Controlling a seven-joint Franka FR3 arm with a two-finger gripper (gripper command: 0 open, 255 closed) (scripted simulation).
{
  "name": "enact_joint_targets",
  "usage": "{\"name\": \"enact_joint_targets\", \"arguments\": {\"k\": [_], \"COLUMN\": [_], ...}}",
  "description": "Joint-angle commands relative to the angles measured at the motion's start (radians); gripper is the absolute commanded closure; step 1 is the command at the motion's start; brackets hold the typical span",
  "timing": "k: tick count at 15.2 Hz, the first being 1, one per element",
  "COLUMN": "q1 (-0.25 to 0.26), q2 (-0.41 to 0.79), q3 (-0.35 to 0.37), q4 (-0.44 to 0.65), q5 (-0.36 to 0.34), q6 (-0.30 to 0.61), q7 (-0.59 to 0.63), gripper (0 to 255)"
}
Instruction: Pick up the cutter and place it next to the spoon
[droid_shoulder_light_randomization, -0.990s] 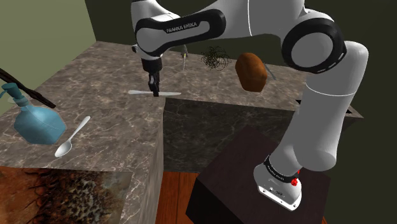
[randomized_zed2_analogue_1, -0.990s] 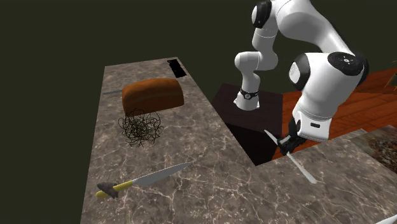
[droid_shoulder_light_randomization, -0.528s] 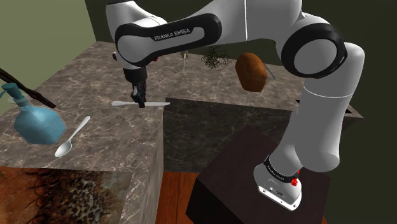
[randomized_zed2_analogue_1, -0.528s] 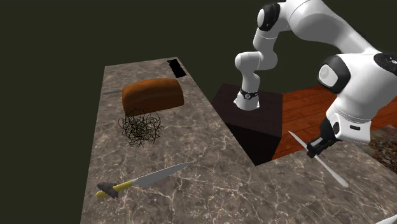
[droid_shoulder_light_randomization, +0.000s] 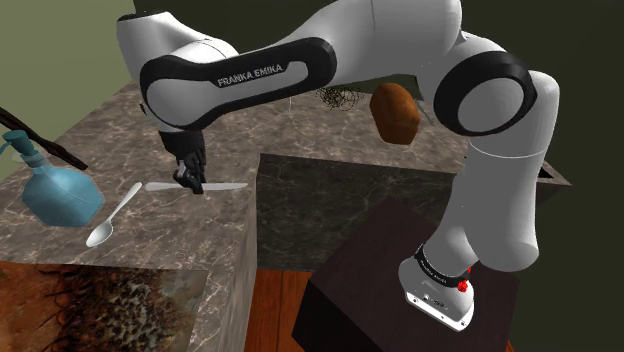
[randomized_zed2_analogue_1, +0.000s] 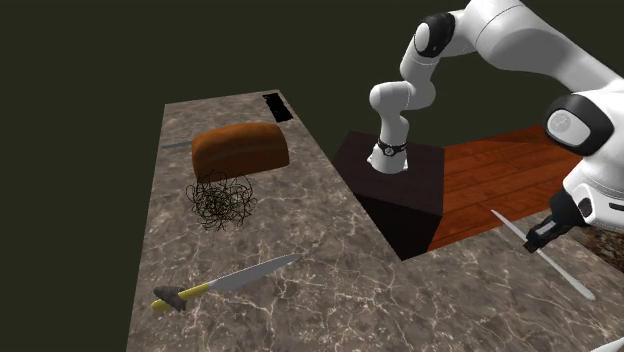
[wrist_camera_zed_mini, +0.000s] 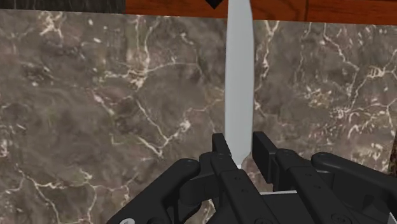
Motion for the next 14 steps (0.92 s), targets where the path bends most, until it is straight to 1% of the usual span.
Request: {"name": "enact_joint_targets", "arguments": {"k": [1, 12, 14], "q1": [0.006, 0.006, 0.006], "q2": [0.013, 0.061, 0.060], "q3": [0.002, 0.000, 0.000], "q4": [-0.004, -0.083, -0.083], "q5": [-0.001, -0.004, -0.004], "q6": [0.017, 0.143, 0.143], "q7": [0.008, 0.008, 0.008], "gripper": [255, 255, 255]}}
